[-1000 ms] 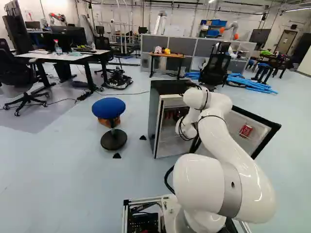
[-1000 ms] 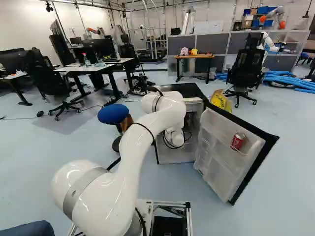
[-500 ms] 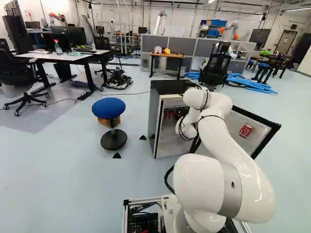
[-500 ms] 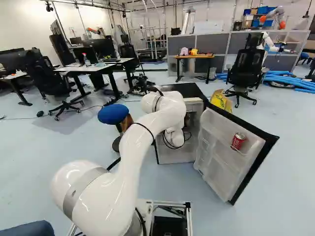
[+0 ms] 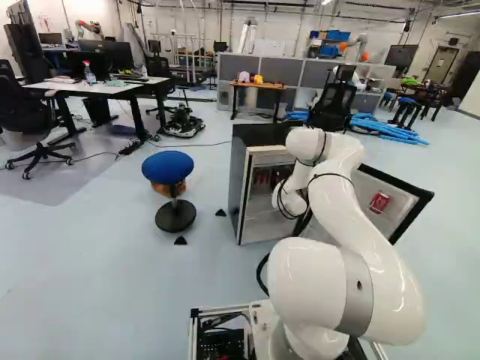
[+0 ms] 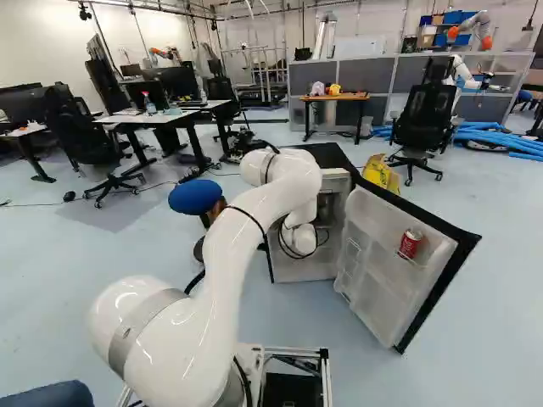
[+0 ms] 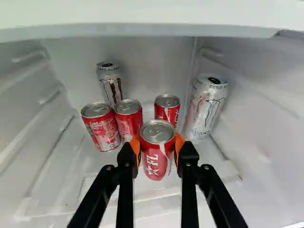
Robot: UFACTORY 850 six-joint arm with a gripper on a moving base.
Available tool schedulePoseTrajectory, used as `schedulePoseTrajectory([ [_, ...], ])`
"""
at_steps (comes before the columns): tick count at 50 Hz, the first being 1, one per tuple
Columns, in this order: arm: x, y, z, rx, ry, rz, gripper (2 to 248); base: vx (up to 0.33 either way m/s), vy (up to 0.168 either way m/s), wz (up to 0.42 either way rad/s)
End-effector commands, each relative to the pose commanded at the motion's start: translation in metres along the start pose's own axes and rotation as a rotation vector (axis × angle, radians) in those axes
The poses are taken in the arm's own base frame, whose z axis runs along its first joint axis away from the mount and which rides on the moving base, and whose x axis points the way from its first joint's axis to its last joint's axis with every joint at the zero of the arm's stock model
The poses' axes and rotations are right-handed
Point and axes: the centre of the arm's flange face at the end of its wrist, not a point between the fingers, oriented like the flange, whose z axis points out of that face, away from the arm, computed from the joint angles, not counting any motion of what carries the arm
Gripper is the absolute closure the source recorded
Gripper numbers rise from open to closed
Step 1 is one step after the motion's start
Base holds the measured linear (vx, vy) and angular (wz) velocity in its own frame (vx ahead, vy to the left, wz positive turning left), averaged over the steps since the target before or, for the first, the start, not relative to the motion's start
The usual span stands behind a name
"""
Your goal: Grab a drink from the fridge
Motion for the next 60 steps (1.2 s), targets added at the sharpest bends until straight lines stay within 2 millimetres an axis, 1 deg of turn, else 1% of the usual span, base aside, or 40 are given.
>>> schedulePoseTrajectory([
  [30, 0.039, -0.016, -0.073, 0.006, -0.068, 0.023, 157, 0.000, 0.000, 0.000],
  [60, 0.072, -0.034, -0.146, 0.009, -0.113, 0.039, 157, 0.000, 0.000, 0.000],
])
